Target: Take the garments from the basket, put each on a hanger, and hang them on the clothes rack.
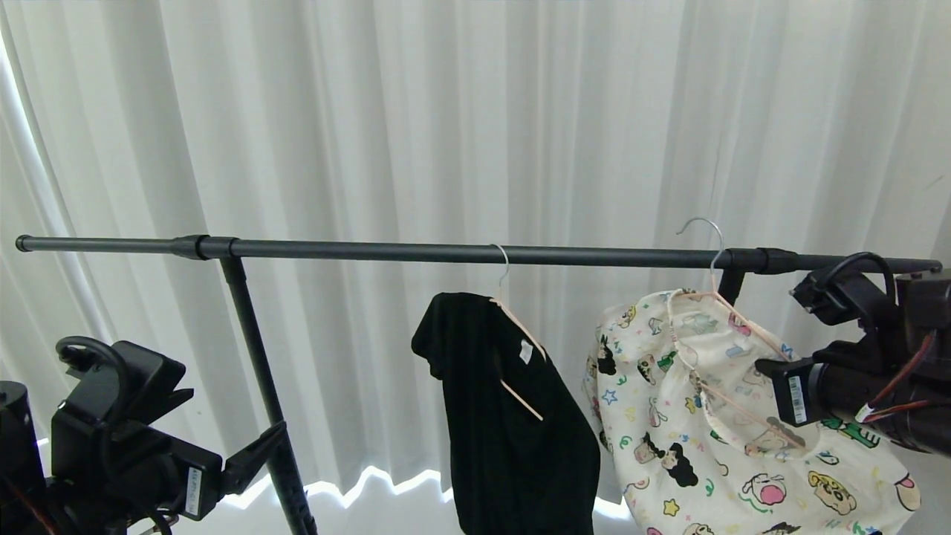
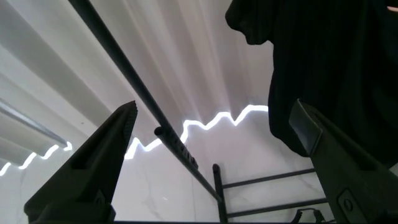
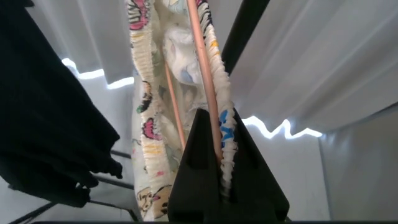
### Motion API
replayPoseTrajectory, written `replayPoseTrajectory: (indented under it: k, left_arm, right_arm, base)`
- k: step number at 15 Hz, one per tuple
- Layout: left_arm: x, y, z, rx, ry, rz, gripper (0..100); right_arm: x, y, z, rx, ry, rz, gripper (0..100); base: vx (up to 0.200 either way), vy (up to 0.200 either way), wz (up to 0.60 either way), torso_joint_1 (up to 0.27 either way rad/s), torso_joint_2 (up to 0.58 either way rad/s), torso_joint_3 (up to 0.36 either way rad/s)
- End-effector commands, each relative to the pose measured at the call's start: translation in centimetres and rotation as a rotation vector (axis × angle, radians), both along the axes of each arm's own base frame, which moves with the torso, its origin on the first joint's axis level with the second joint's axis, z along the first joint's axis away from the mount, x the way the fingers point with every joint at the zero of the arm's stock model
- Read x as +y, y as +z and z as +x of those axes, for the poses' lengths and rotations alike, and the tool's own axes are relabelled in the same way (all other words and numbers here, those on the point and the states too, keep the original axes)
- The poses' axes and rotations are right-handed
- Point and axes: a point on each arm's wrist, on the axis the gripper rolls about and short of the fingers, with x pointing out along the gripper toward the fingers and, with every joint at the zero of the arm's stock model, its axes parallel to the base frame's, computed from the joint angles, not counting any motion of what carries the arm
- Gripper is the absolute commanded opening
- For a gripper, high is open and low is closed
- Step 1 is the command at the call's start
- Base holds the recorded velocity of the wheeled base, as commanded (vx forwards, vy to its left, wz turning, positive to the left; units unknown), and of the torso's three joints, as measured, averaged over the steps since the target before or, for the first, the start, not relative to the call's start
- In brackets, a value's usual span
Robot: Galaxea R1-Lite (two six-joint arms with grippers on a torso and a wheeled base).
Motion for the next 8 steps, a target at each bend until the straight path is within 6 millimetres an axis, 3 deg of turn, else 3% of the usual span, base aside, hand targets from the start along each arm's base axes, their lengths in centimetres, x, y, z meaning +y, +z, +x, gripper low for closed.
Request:
replayPoseTrajectory:
  k: [1,8]
  left_arm:
    - [0.0,0.1,0.0,-0.006,-0.002,-0.001,100]
    - [-0.1,0.3,-0.3,-0.022,-0.01,0.0,100]
  right_arm:
    - [0.5,-0.7,1.0,0.005,-0.004,-0.002,0]
    - [1.6,-3.3,3.5,0.056,-0.008,-0.024,0]
  base:
    - [0.0,0.0,0.0,0.0,0.0,0.0]
    - [0.0,0.0,0.0,0.0,0.0,0.0]
